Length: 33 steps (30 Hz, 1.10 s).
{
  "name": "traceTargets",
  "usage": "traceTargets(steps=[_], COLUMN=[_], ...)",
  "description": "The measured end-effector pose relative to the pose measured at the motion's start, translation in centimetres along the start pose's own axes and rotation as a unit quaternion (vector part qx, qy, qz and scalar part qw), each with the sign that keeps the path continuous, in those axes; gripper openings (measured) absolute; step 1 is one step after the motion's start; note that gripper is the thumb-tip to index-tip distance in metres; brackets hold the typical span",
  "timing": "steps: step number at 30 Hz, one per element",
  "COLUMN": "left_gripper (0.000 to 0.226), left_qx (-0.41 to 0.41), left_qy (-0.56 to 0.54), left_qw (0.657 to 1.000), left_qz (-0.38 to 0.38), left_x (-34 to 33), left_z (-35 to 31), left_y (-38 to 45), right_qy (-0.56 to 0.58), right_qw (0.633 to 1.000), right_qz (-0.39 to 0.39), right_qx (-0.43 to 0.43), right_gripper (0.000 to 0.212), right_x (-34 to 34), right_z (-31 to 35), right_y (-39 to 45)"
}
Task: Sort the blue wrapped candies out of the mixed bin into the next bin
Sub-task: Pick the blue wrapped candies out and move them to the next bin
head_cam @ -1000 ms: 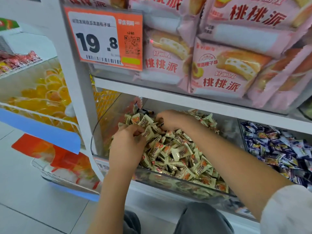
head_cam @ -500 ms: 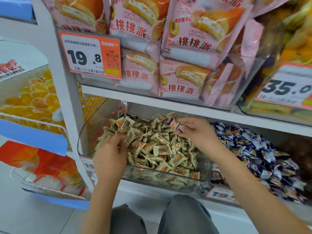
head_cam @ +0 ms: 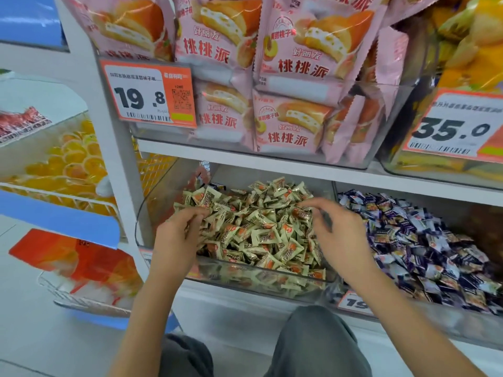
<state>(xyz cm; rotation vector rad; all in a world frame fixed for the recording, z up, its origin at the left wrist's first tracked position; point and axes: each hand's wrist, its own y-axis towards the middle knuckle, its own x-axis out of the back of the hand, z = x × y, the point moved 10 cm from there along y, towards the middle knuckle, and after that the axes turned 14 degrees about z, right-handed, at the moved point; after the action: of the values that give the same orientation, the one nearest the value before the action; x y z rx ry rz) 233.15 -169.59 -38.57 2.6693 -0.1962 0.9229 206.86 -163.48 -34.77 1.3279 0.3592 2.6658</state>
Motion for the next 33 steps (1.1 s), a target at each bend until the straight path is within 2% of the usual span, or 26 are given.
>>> traceTargets(steps=[2,4,6,10,13,17,20,23,27,30,33], left_gripper=[0.02,0.026,0.035,0.048,0.056,0.058,0.056,0.055,0.051,0.05,0.051], left_qx=[-0.019,-0.018,0.01,0.093,0.157,0.17,0.158,0.137,0.121,0.12,0.117], left_qy=[0.033,0.078,0.135,0.257,0.276,0.32,0.323,0.3,0.254,0.231,0.221], left_qw=[0.999,0.995,0.981,0.934,0.894,0.862,0.873,0.896,0.921,0.926,0.928], left_qz=[0.003,0.062,0.136,0.228,0.317,0.354,0.33,0.296,0.27,0.274,0.277], left_x=[0.2,-1.5,-4.0,-6.6,-7.1,-7.3,-7.0,-6.3,-5.2,-5.0,-4.9], left_z=[-0.7,-0.8,0.2,3.5,5.0,4.6,4.1,4.2,4.4,4.2,4.2], left_y=[1.6,3.7,5.5,7.4,7.2,6.8,6.1,5.4,5.5,5.5,5.6], right_qy=[-0.029,-0.059,-0.07,-0.102,-0.098,-0.156,-0.211,-0.151,-0.082,0.004,0.12], right_qw=[0.994,0.979,0.969,0.938,0.905,0.903,0.889,0.888,0.903,0.912,0.906], right_qz=[0.101,0.187,0.233,0.332,0.413,0.396,0.401,0.43,0.422,0.41,0.403], right_qx=[0.035,0.046,0.044,0.011,0.036,0.052,0.067,0.052,0.029,-0.007,-0.04], right_gripper=[0.029,0.031,0.034,0.039,0.046,0.049,0.046,0.048,0.042,0.034,0.045], right_x=[-4.9,-9.5,-13.3,-20.1,-24.1,-25.4,-26.3,-27.0,-25.9,-24.4,-22.9], right_z=[2.1,3.6,3.9,1.6,2.2,3.2,2.7,1.9,1.6,0.6,0.1], right_y=[3.9,7.7,12.0,18.9,20.2,21.6,21.3,20.8,20.7,20.5,19.8])
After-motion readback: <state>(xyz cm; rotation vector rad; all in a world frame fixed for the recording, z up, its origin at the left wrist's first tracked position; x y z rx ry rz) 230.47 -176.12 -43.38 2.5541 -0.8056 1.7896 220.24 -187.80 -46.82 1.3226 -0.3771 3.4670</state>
